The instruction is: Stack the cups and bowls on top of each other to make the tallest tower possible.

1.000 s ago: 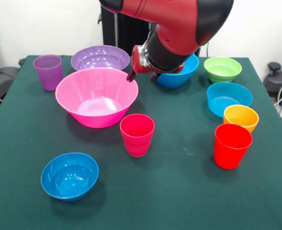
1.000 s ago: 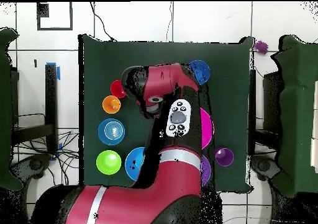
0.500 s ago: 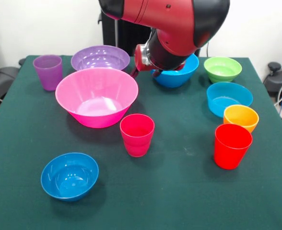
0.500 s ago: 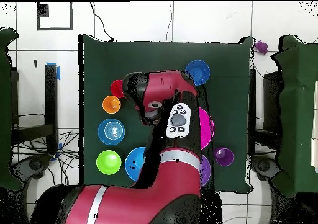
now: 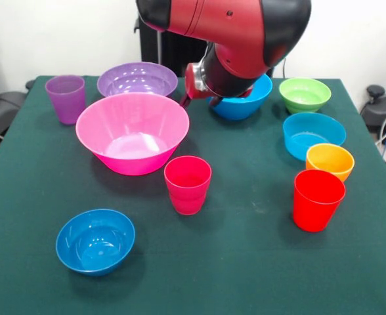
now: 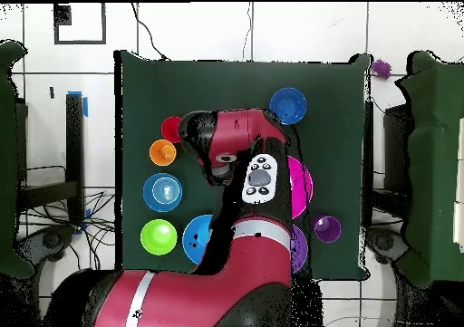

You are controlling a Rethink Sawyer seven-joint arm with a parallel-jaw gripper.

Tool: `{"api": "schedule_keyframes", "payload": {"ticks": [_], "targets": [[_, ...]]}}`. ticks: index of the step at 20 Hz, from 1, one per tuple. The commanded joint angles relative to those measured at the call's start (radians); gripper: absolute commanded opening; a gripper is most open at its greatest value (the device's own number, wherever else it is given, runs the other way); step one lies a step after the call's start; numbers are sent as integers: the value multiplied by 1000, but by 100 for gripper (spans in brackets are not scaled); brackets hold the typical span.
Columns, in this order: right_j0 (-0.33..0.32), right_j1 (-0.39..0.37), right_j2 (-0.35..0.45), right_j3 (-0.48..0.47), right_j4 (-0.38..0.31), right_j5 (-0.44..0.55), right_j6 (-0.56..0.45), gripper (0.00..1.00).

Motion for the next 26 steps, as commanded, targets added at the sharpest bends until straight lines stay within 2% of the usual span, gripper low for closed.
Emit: {"api": "schedule_keyframes", "payload": {"ticks": [1,6,11,17,26], "targets": [[33,57,42,30,-26,-152,175,100],[54,66,13,24,-43,-197,192,100],[72,106,-13,-11,-57,-245,203,100],[85,119,-44,-27,-60,-245,175,100],[80,146,-53,-21,-29,-285,188,100]]}}
